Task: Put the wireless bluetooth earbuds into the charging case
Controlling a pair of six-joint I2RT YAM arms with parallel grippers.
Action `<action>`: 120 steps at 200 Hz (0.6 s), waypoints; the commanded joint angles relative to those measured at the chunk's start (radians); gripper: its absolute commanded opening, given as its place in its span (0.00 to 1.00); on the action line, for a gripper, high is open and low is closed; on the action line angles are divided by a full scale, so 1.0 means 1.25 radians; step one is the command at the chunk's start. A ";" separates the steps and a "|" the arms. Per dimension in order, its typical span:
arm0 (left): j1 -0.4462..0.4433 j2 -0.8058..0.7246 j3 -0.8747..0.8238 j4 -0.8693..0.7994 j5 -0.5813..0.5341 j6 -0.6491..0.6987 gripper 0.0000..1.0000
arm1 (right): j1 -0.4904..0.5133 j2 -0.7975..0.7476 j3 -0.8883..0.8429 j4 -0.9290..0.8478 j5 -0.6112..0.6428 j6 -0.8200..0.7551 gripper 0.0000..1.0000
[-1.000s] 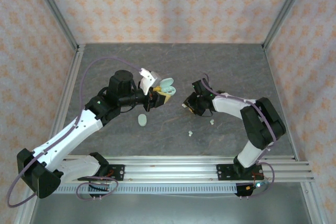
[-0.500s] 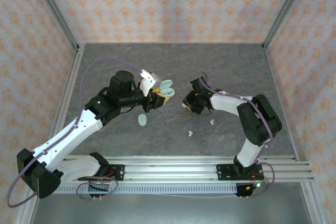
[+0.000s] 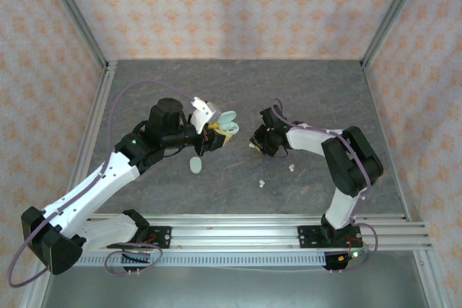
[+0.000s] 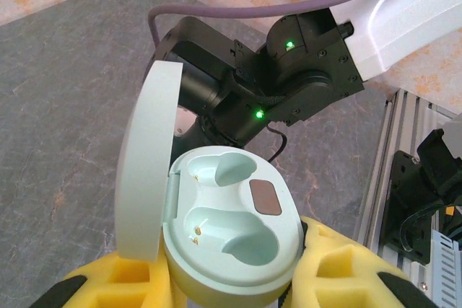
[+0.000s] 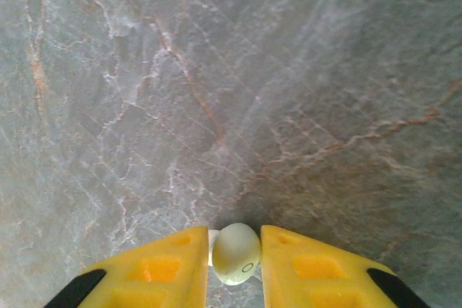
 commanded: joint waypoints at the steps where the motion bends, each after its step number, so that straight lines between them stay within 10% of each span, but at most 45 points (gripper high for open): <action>1: 0.007 -0.021 0.011 -0.014 -0.020 0.025 0.11 | 0.007 0.023 0.031 -0.021 0.007 -0.021 0.26; 120: 0.007 -0.057 -0.048 0.068 0.012 0.107 0.12 | 0.007 -0.067 0.159 -0.313 0.042 -0.252 0.13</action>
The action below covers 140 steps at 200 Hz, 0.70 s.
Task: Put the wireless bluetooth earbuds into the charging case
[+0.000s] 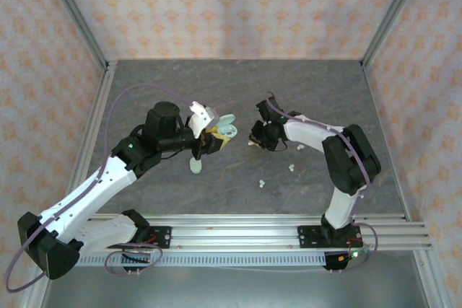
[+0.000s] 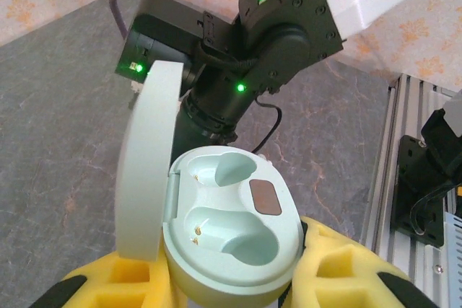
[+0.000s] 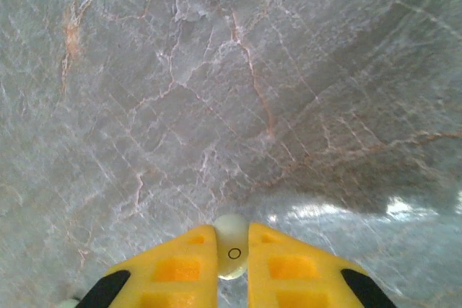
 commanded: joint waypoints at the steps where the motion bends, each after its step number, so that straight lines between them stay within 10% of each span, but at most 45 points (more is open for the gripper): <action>1: 0.006 -0.019 -0.015 0.062 0.008 0.039 0.12 | 0.004 -0.076 0.044 -0.141 0.034 -0.093 0.13; 140: 0.007 0.053 0.030 0.066 0.024 0.075 0.14 | 0.039 -0.505 0.221 -0.533 -0.007 -0.217 0.08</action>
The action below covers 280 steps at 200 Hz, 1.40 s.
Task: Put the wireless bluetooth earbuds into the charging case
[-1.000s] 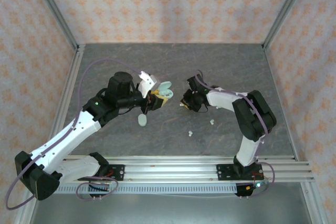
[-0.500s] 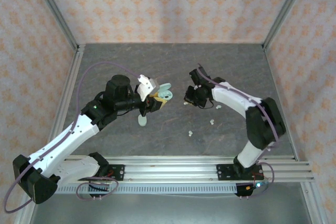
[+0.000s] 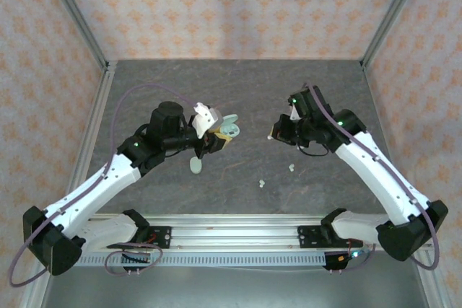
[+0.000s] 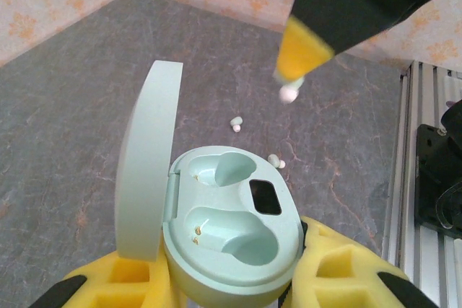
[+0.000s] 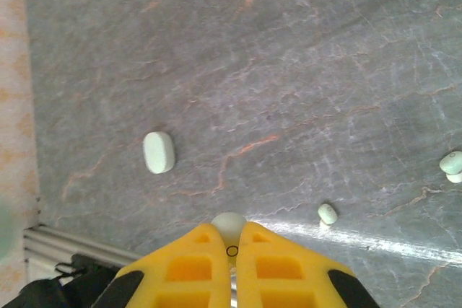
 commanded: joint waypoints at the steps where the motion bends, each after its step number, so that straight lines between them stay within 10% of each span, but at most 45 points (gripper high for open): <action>1: 0.006 0.014 0.041 0.021 0.023 0.022 0.14 | 0.012 -0.030 0.059 -0.063 -0.024 -0.021 0.08; 280: 0.001 0.046 0.064 0.033 0.054 0.008 0.13 | 0.212 0.213 0.314 -0.004 -0.042 -0.103 0.08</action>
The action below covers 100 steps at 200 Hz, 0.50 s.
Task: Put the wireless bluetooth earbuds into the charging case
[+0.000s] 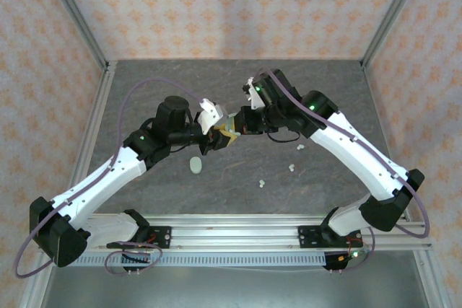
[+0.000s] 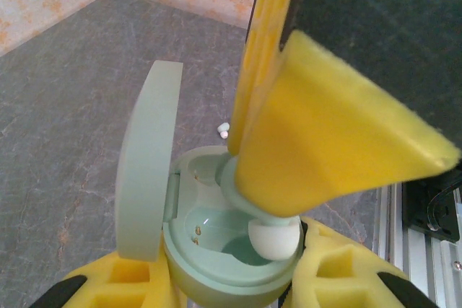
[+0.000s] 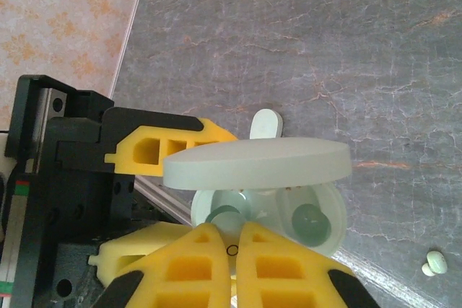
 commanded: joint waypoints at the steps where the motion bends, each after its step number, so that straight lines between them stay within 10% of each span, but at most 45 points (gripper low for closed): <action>1: 0.000 -0.006 0.024 0.028 0.013 0.005 0.13 | 0.009 0.005 0.024 0.001 -0.005 -0.020 0.08; 100: -0.003 -0.007 0.030 0.022 0.011 0.004 0.13 | 0.009 0.020 0.029 -0.020 0.030 -0.048 0.09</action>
